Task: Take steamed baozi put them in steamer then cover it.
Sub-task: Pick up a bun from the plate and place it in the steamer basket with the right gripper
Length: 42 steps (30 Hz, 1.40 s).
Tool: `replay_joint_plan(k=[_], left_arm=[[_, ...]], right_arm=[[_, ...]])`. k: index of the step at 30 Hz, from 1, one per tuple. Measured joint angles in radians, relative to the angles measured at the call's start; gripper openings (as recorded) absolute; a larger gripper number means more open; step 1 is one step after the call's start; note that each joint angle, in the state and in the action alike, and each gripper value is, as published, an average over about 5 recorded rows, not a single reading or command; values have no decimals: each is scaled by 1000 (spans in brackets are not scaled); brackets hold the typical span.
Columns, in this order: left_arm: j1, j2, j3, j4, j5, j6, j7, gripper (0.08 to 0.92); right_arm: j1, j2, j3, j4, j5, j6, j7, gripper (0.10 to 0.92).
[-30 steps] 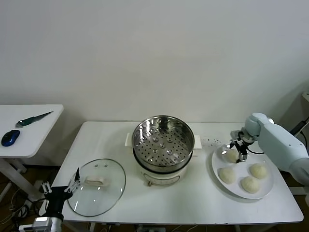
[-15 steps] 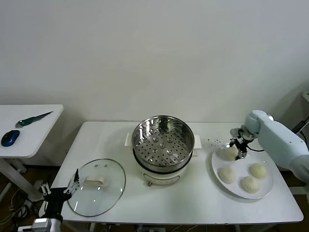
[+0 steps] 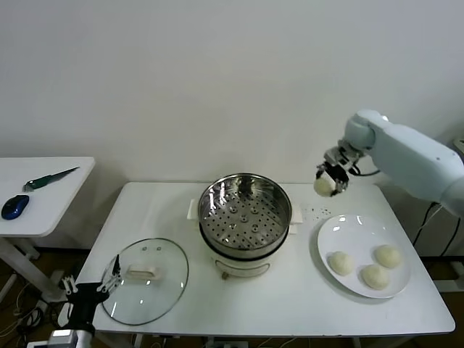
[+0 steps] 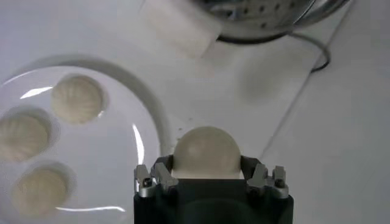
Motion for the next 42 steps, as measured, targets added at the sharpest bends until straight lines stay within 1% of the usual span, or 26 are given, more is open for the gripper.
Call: replay_joint_plan(k=[4, 8, 18, 29, 40, 42], left_arm=[[6, 0, 1, -3, 0, 0, -2, 823], [12, 0, -1, -7, 0, 0, -4, 823], [24, 0, -3, -24, -2, 0, -7, 823], [25, 0, -3, -32, -4, 2, -7, 823], [26, 3, -2, -27, -7, 6, -8, 823], [27, 2, -2, -27, -7, 6, -8, 823]], right_arm=[[46, 71, -29, 40, -13, 52, -1, 721], [60, 141, -35, 69, -58, 103, 3, 719], [-8, 283, -2, 76, -256, 217, 36, 713], [-123, 346, 32, 49, -436, 285, 60, 721], [-201, 363, 47, 28, -508, 308, 71, 734], [-204, 361, 48, 29, -510, 307, 73, 758]])
